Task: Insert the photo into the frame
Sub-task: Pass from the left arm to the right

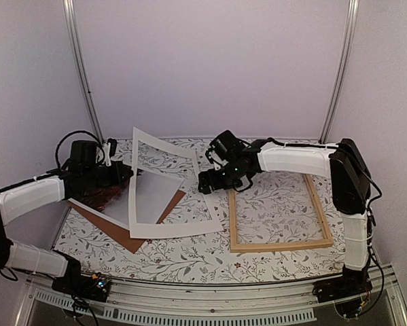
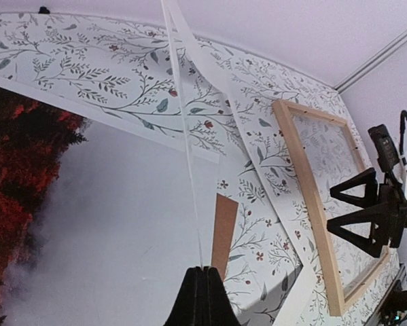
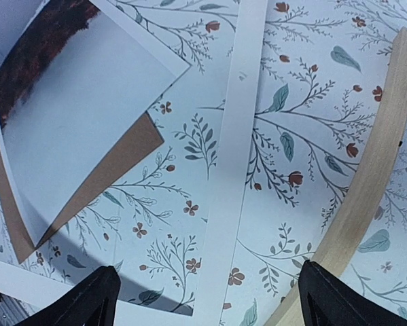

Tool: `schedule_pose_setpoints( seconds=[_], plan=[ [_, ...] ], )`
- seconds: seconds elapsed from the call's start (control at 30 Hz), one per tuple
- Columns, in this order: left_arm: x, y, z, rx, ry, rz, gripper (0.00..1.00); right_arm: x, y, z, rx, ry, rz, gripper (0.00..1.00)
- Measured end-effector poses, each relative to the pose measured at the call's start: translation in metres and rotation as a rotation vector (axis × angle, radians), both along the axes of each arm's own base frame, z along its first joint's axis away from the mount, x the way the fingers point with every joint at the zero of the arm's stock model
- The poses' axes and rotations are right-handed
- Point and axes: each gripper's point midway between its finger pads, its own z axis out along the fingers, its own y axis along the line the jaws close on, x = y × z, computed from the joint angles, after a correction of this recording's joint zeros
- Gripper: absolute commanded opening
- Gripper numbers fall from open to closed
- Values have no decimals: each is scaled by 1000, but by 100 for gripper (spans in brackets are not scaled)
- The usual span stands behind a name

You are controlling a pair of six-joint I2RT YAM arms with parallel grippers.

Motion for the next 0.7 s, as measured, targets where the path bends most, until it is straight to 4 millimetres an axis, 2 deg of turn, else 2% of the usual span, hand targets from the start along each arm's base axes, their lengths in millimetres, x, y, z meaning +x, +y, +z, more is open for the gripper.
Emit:
schedule_pose_setpoints(
  seconds=[0.1,0.2,0.4,0.53,0.7],
  plan=[
    [-4,-6,21,-25,-53,-44,0,8,-8,26,77,-9,1,96],
    [-11,-14,44,-57,-118,-105,0,15,-19,37,135,2,3,96],
    [-28,-31,99,-146,-298,-234,0,18,-34,32,207,52,35,96],
    [-40,-39,122,-190,-379,-303,0,12,-35,31,261,72,80,97],
    [-55,-48,142,-254,-437,-380,0,2,-32,41,349,69,144,97]
  ],
)
